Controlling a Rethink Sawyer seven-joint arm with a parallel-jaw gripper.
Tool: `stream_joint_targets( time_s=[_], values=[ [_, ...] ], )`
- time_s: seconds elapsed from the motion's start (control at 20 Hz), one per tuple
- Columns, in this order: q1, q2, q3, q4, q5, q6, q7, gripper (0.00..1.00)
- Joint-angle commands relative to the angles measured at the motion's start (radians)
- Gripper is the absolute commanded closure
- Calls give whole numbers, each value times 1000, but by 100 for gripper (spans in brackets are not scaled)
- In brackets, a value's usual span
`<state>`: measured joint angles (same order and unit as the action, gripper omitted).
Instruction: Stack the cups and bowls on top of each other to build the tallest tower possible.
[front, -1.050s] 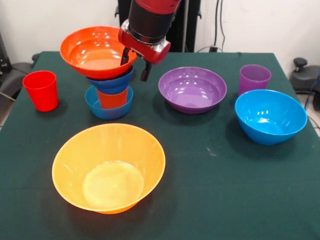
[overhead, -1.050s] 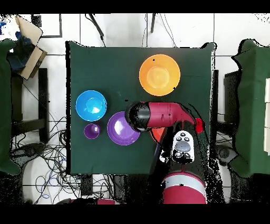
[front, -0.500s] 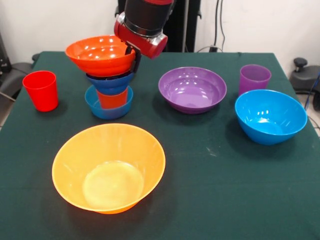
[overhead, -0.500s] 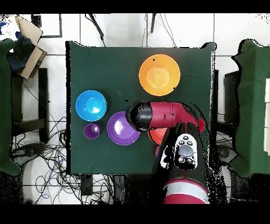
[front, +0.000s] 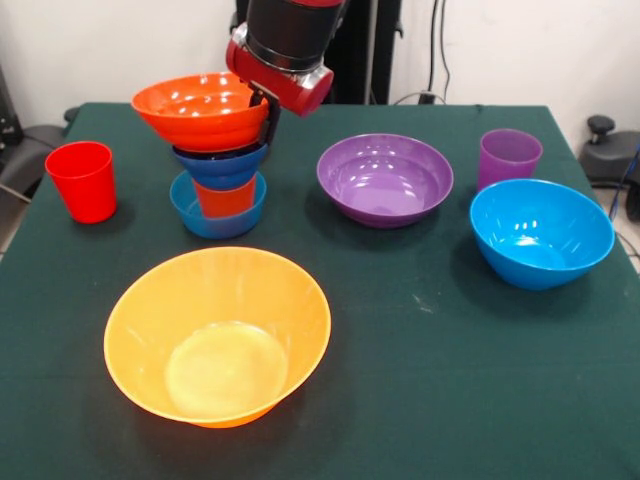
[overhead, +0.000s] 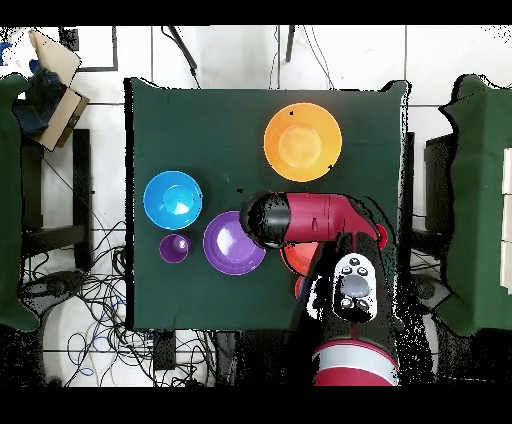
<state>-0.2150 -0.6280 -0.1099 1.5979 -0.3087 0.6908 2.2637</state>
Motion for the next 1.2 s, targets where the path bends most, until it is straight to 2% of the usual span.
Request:
stream_joint_targets(
  time_s=[0.05, 0.2, 0.45, 0.75, 1.2],
  values=[
    [-14, 60, 127, 31, -33, -73, -66, 100],
    [-11, 56, 124, 30, -32, -60, -64, 100],
    [-13, 18, 131, 12, -6, 51, -99, 100],
    [-34, 17, 154, 18, 5, 25, -99, 100],
    [-38, 19, 163, 5, 1, 36, -89, 100]
  ],
)
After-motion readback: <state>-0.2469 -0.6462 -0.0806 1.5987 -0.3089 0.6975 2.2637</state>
